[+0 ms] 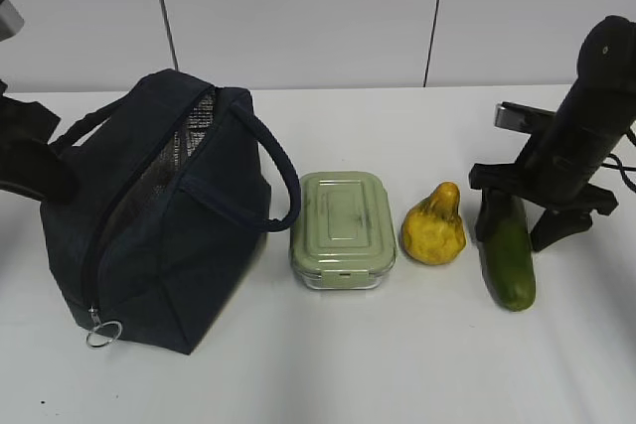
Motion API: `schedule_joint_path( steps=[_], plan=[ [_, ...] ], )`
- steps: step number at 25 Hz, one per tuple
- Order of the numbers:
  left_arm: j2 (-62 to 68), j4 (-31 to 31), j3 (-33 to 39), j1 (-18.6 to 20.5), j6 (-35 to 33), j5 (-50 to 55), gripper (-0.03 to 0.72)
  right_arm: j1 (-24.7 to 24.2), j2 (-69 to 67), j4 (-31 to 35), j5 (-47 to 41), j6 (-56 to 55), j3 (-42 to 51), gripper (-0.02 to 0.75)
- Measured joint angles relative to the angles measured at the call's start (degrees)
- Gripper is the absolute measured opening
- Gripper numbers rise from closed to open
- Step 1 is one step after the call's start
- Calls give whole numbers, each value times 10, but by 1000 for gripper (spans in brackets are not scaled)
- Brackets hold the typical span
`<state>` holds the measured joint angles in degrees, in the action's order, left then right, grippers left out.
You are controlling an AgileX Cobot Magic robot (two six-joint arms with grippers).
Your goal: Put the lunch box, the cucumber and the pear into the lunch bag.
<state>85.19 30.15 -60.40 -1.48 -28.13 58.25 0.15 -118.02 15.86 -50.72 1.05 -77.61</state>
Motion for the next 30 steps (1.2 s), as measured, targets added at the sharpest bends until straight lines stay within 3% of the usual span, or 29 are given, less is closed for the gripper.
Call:
schedule_joint_path(
  steps=[3, 6, 12, 16, 19, 22, 26, 30],
  plan=[
    [0, 1, 0, 0, 0, -1, -15, 0, -6, -4, -14, 1, -1, 458],
    [0, 1, 0, 0, 0, -1, -15, 0, -6, -9, -22, 9, -12, 404],
    [0, 1, 0, 0, 0, -2, -15, 0, 46, -9, -43, 31, -70, 398],
    [0, 2, 0, 0, 0, -2, -15, 6, 87, 68, -64, 87, -120, 398],
    [0, 4, 0, 0, 0, -2, -15, 43, 109, 164, -71, 136, -157, 398],
    [0, 8, 0, 0, 0, -2, -15, 116, 111, 250, -69, 177, -185, 398],
    [0, 12, 0, -11, 0, -2, -15, 231, 110, 298, -5, 198, -190, 398],
    [0, 18, 0, -35, 0, -2, -15, 290, 96, 353, 62, 224, -190, 398]
  ],
)
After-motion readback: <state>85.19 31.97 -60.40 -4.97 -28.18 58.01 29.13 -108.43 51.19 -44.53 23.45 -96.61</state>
